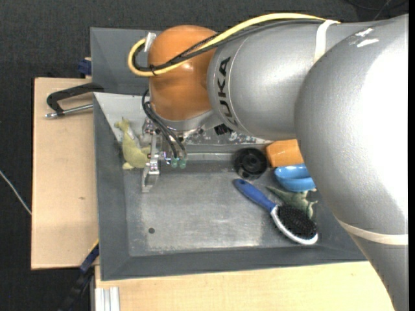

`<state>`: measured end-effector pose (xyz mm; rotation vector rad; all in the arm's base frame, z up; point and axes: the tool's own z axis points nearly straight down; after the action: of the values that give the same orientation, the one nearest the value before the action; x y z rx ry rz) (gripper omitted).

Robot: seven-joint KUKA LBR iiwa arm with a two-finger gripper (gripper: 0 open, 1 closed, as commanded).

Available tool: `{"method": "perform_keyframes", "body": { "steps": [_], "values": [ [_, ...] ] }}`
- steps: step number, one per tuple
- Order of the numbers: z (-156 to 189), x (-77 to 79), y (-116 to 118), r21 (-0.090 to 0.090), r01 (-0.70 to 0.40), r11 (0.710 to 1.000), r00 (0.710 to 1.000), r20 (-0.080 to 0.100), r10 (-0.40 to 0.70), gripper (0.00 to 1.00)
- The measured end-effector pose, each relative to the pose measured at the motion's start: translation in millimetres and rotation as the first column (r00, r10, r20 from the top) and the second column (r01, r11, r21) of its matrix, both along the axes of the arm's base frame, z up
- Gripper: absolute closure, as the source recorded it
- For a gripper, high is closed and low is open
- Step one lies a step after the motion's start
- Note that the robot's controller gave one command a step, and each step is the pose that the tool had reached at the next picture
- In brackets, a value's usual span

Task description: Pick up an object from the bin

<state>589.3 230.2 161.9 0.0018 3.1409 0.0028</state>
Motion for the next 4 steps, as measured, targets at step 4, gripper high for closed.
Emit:
{"method": "perform_keyframes", "body": {
  "steps": [4],
  "values": [
    [-80.3, 19.9, -59.0, 0.003, -0.421, 0.907, 0.906, 0.033, 0.421, 0.00]
  ]
}}
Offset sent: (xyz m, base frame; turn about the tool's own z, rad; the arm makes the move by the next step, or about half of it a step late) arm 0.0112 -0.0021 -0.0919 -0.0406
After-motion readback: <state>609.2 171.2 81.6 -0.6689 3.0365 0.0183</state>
